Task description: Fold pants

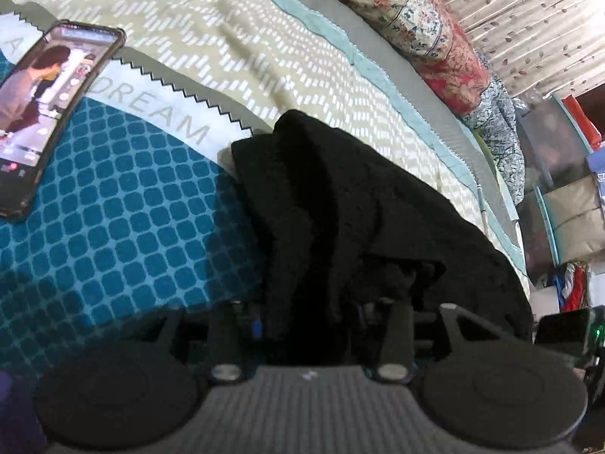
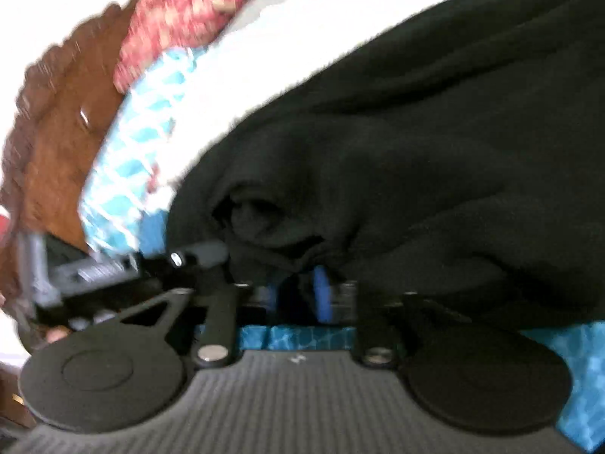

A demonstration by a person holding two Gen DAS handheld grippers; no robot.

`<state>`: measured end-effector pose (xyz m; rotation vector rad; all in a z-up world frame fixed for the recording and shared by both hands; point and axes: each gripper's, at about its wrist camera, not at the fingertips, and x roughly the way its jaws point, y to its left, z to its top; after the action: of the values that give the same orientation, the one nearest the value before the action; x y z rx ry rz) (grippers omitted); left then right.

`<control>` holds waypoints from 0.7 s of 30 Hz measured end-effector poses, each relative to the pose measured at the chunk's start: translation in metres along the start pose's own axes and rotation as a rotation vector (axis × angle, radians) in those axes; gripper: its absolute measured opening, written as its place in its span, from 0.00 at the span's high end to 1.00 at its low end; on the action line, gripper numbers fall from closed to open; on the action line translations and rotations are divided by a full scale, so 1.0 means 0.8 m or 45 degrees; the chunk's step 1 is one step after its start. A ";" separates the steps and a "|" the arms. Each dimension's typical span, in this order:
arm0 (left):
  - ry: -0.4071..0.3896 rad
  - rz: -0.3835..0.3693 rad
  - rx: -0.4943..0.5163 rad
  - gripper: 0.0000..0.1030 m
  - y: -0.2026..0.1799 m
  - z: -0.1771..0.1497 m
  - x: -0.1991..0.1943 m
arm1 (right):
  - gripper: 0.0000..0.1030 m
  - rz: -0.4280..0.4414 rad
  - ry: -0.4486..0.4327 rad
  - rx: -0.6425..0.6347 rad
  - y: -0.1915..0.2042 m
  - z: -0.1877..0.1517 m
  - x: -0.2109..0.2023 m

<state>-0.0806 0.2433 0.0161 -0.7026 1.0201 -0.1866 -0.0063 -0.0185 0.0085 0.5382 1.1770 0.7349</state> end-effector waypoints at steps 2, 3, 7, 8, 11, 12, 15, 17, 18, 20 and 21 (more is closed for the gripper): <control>-0.009 0.000 0.007 0.50 -0.003 0.001 -0.013 | 0.61 -0.013 -0.128 -0.013 -0.008 0.000 -0.032; -0.030 0.024 0.016 0.49 -0.006 0.002 -0.023 | 0.61 -0.039 -0.190 -0.013 -0.014 0.000 -0.047; -0.165 0.083 0.039 0.48 -0.019 0.010 -0.069 | 0.61 -0.198 -0.495 0.135 -0.069 -0.003 -0.135; -0.198 0.080 0.050 0.48 -0.026 0.012 -0.077 | 0.61 -0.250 -0.590 0.204 -0.085 -0.006 -0.158; -0.207 0.041 0.144 0.48 -0.066 0.017 -0.072 | 0.61 -0.416 -0.819 0.370 -0.131 -0.015 -0.215; -0.182 0.017 0.190 0.47 -0.082 0.017 -0.062 | 0.61 -0.486 -0.856 0.419 -0.143 -0.015 -0.225; -0.066 -0.044 0.320 0.44 -0.140 0.012 -0.010 | 0.61 -0.587 -0.891 0.510 -0.167 -0.003 -0.226; 0.020 -0.079 0.407 0.44 -0.178 0.003 0.034 | 0.61 -0.566 -0.879 0.575 -0.189 0.011 -0.222; 0.060 -0.082 0.439 0.44 -0.194 -0.002 0.056 | 0.64 -0.546 -0.867 0.597 -0.196 0.017 -0.220; 0.156 -0.078 0.475 0.44 -0.221 -0.018 0.100 | 0.93 -0.510 -0.821 0.620 -0.221 0.020 -0.226; 0.194 -0.078 0.488 0.44 -0.230 -0.028 0.116 | 0.95 -0.496 -0.795 0.629 -0.232 0.017 -0.233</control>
<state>-0.0185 0.0500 0.0558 -0.3741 1.0700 -0.4814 0.0118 -0.2813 -0.0042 0.8426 0.8224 -0.0815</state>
